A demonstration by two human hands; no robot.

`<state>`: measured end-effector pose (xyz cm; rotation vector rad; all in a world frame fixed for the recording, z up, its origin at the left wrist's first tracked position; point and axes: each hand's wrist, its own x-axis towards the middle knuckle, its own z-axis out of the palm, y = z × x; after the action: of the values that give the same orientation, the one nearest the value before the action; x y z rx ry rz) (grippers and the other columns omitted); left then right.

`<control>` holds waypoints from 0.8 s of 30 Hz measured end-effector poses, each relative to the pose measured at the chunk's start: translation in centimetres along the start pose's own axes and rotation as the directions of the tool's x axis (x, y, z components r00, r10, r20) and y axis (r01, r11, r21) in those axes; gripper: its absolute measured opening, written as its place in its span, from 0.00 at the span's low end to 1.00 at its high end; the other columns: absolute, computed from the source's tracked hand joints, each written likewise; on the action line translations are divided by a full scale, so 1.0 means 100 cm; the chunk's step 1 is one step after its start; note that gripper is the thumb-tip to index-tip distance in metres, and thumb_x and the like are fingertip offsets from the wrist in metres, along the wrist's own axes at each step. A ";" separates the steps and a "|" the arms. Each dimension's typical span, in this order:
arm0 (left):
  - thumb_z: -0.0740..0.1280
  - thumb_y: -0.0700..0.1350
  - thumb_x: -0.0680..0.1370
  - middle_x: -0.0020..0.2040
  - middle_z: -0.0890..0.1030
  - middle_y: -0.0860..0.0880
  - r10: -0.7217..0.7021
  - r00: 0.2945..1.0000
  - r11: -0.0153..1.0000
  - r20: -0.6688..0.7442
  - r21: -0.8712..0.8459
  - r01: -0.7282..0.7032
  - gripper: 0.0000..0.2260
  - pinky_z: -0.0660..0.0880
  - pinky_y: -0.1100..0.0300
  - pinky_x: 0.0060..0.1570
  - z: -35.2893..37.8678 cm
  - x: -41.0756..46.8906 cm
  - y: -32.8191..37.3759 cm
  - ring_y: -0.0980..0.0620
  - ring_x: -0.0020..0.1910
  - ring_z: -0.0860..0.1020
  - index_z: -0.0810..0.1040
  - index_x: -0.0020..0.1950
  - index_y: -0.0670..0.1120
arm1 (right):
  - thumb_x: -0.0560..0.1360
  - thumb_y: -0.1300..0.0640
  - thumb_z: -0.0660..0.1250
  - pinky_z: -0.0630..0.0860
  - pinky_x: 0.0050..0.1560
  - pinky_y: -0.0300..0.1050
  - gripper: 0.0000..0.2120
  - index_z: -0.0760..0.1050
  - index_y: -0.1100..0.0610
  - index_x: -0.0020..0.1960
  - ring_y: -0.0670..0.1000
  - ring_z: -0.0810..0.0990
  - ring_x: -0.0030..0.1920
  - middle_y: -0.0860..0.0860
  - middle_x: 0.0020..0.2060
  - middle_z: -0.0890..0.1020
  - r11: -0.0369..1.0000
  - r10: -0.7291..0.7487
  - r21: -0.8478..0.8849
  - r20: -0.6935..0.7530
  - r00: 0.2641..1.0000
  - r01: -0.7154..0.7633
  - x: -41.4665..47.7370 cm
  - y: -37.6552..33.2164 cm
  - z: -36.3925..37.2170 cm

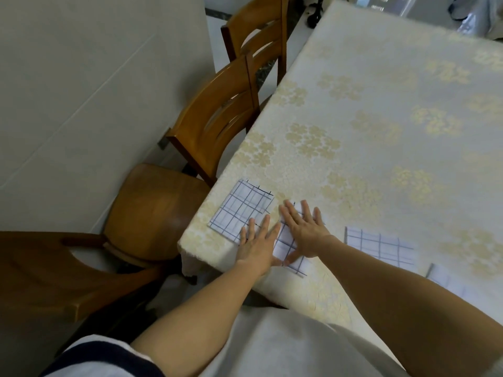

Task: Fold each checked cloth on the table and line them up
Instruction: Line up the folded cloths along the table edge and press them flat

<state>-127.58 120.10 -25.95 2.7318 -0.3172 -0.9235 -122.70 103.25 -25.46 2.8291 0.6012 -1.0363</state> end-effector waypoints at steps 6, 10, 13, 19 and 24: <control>0.66 0.57 0.80 0.83 0.41 0.54 -0.040 0.929 0.924 -0.369 -0.367 -0.106 0.35 0.45 0.48 0.79 -0.028 -0.021 -0.040 0.50 0.81 0.38 0.49 0.82 0.58 | 0.70 0.26 0.60 0.36 0.77 0.62 0.59 0.28 0.56 0.78 0.62 0.29 0.76 0.54 0.75 0.27 0.999 0.002 0.032 -0.206 0.979 0.005 -0.017 -0.023 -0.002; 0.62 0.58 0.82 0.83 0.38 0.49 -0.296 0.921 0.876 -0.252 -0.457 0.156 0.37 0.48 0.45 0.78 -0.042 -0.014 -0.095 0.44 0.81 0.40 0.43 0.83 0.53 | 0.78 0.31 0.50 0.36 0.77 0.60 0.44 0.29 0.53 0.78 0.59 0.30 0.77 0.54 0.77 0.30 0.981 0.051 0.193 -0.206 0.977 -0.010 -0.024 -0.049 0.012; 0.64 0.53 0.82 0.81 0.33 0.51 -0.210 0.968 0.894 -0.139 -0.428 0.132 0.39 0.50 0.46 0.78 -0.036 -0.007 -0.097 0.46 0.81 0.38 0.40 0.83 0.53 | 0.79 0.32 0.50 0.35 0.77 0.60 0.43 0.30 0.52 0.79 0.59 0.29 0.76 0.53 0.76 0.29 0.983 0.048 0.182 -0.145 0.988 -0.021 -0.023 -0.060 0.027; 0.62 0.54 0.83 0.82 0.38 0.44 -0.182 0.949 0.928 -0.257 -0.363 0.079 0.36 0.41 0.49 0.79 -0.009 -0.004 -0.080 0.45 0.81 0.37 0.43 0.83 0.48 | 0.77 0.30 0.54 0.33 0.76 0.54 0.46 0.29 0.49 0.78 0.54 0.28 0.76 0.50 0.76 0.28 0.983 0.084 0.176 -0.164 0.983 -0.054 -0.022 -0.059 0.035; 0.59 0.57 0.83 0.82 0.37 0.44 -0.160 0.962 0.954 -0.219 -0.284 0.094 0.37 0.40 0.49 0.79 -0.010 0.001 -0.085 0.45 0.81 0.36 0.39 0.83 0.46 | 0.76 0.29 0.56 0.36 0.78 0.54 0.49 0.27 0.51 0.78 0.54 0.29 0.76 0.51 0.76 0.28 0.969 0.144 0.221 -0.151 0.978 -0.109 -0.021 -0.062 0.036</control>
<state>-125.79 128.29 -27.78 2.5915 0.0325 -0.6022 -128.73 107.56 -26.52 3.1147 0.3315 -0.8987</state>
